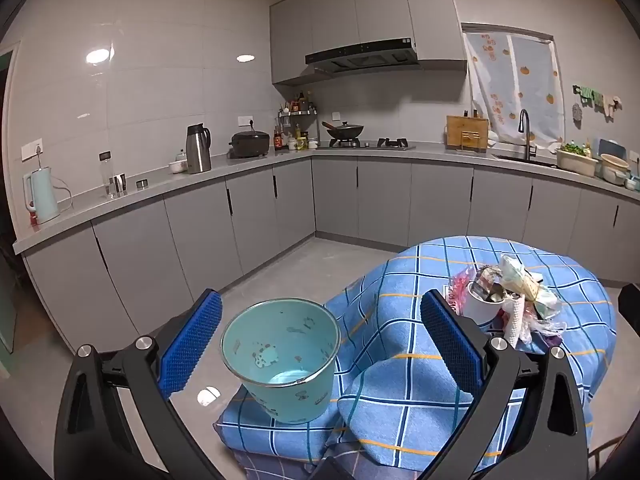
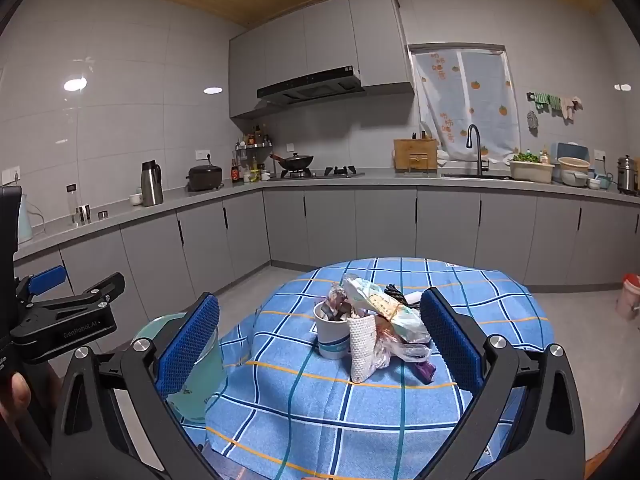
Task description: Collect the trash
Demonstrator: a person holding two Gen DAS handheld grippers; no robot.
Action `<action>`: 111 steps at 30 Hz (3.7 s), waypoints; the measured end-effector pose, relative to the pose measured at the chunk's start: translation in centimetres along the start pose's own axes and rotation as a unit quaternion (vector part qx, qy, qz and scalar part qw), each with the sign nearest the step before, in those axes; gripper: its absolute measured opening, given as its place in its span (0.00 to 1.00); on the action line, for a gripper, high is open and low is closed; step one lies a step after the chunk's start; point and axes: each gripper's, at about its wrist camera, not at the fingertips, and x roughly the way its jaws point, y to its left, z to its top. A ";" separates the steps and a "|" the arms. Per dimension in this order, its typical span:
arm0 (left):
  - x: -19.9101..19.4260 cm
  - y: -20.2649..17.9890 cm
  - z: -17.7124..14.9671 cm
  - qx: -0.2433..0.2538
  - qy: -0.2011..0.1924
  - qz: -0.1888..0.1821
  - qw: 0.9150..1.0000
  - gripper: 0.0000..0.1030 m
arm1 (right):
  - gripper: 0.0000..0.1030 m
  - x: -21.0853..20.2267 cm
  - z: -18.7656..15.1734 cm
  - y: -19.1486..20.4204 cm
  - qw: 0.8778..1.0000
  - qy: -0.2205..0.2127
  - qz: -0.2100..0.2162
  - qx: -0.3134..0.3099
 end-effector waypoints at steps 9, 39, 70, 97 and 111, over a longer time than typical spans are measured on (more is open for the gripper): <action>-0.2 0.4 0.4 -0.001 0.000 0.002 1.000 0.95 | 0.96 0.0 0.0 0.1 1.000 0.000 0.002 0.001; -0.5 0.9 0.4 -0.009 -0.010 0.007 1.000 0.95 | 0.96 0.1 0.4 0.1 1.000 -0.001 0.009 0.005; -0.7 0.9 0.5 -0.007 -0.010 0.007 1.000 0.95 | 0.96 -0.1 0.5 -0.2 1.000 0.000 0.012 0.008; 2.4 0.5 -0.6 0.006 0.014 0.019 1.000 0.95 | 0.96 3.2 -1.1 -2.4 0.999 0.030 -0.019 0.009; 12.9 -7.9 -3.3 0.086 0.060 -0.026 0.994 0.95 | 0.96 12.7 -5.0 -10.1 0.987 0.085 -0.135 0.011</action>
